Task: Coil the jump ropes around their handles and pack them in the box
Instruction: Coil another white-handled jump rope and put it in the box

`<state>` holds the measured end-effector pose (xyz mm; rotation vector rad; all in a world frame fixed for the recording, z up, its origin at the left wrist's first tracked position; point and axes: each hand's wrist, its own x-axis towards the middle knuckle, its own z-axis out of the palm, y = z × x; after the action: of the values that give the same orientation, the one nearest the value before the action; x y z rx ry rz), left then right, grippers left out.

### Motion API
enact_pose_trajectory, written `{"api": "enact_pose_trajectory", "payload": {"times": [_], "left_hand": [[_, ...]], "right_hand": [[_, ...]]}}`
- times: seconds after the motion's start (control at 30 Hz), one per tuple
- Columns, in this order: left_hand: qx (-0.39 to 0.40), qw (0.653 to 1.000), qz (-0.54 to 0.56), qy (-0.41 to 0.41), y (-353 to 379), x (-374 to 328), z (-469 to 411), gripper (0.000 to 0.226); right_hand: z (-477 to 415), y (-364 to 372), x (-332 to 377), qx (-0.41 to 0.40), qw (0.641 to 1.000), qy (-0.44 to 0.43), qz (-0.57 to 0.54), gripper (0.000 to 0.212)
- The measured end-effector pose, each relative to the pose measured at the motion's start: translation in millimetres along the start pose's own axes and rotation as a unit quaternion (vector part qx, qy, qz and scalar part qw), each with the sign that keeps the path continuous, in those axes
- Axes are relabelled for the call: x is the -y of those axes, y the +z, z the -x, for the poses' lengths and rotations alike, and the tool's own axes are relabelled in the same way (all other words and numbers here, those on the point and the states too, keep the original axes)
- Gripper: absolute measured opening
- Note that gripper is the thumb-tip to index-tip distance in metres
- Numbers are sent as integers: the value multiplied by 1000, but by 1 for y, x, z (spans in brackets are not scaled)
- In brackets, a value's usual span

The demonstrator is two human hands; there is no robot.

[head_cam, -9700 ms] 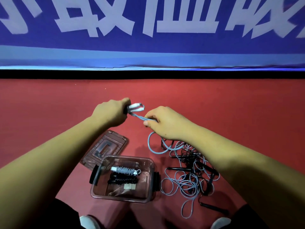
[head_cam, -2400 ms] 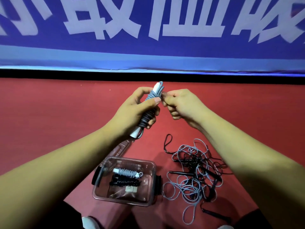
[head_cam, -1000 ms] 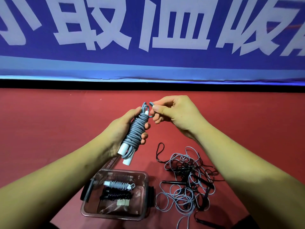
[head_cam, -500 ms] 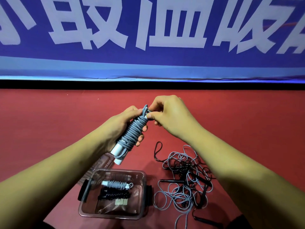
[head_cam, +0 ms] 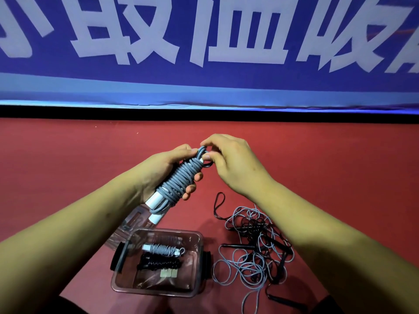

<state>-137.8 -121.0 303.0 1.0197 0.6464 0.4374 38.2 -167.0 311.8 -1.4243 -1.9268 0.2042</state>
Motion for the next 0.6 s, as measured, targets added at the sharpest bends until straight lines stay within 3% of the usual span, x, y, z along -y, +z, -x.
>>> {"api": "enact_pose_trajectory", "payload": {"times": [0.27, 0.43, 0.6], "left_hand": [[6, 1000, 30, 3, 2, 5, -2, 25], [22, 998, 54, -16, 4, 1, 1, 35], [63, 997, 27, -31, 7, 6, 2, 36]], "right_hand": [[5, 13, -1, -53, 996, 38, -59, 5], [-2, 2, 2, 8, 964, 119, -236, 18], [1, 2, -2, 23, 958, 141, -248, 9]]}}
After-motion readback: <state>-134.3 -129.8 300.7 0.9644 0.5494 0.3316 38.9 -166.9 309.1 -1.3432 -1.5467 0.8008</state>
